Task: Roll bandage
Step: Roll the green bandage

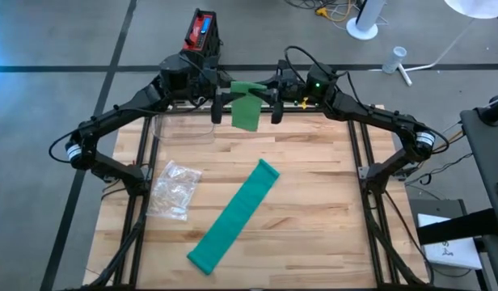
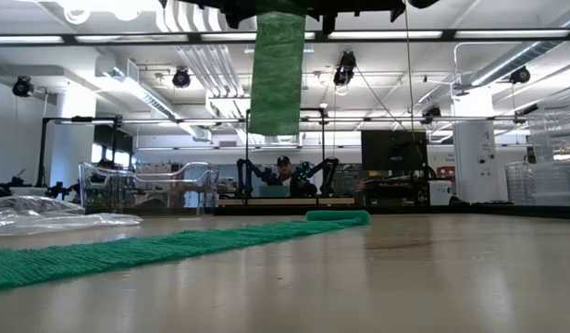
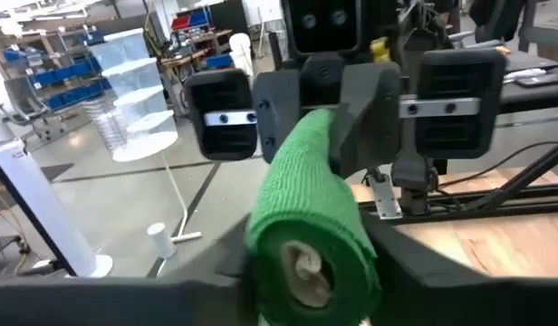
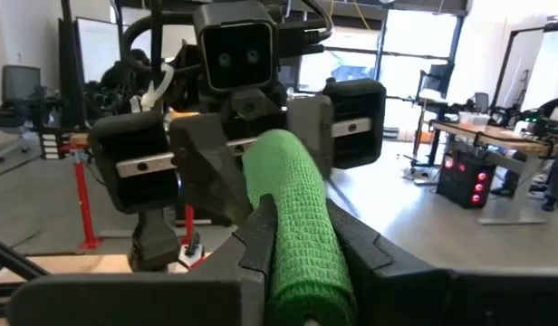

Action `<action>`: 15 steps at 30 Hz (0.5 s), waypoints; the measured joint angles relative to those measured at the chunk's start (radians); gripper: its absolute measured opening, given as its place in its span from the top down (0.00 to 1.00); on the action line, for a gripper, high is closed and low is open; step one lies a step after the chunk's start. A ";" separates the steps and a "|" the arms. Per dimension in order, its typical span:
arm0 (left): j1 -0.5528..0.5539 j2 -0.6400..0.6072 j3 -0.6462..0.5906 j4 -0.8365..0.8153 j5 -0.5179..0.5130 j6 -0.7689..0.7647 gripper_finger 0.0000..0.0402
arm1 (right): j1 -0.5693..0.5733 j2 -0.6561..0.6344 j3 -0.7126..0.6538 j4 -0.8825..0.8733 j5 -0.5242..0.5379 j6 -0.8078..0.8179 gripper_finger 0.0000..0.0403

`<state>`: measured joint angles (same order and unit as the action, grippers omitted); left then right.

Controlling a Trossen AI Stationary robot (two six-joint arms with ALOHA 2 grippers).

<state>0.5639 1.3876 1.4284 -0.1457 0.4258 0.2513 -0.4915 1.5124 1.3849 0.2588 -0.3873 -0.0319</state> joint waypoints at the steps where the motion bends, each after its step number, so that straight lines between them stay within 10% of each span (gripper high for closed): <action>1: 0.003 0.000 0.000 0.001 0.001 -0.001 0.79 | 0.000 0.000 0.000 0.001 -0.001 0.012 0.85; 7: 0.013 0.000 0.000 -0.004 0.009 0.045 0.91 | -0.001 0.000 0.000 0.000 -0.010 0.091 0.76; 15: 0.014 0.000 -0.001 -0.017 0.009 0.091 0.65 | -0.004 -0.001 0.005 -0.026 -0.085 0.085 0.67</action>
<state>0.5781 1.3880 1.4273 -0.1624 0.4351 0.3419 -0.4952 1.5116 1.3897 0.2329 -0.4726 0.0530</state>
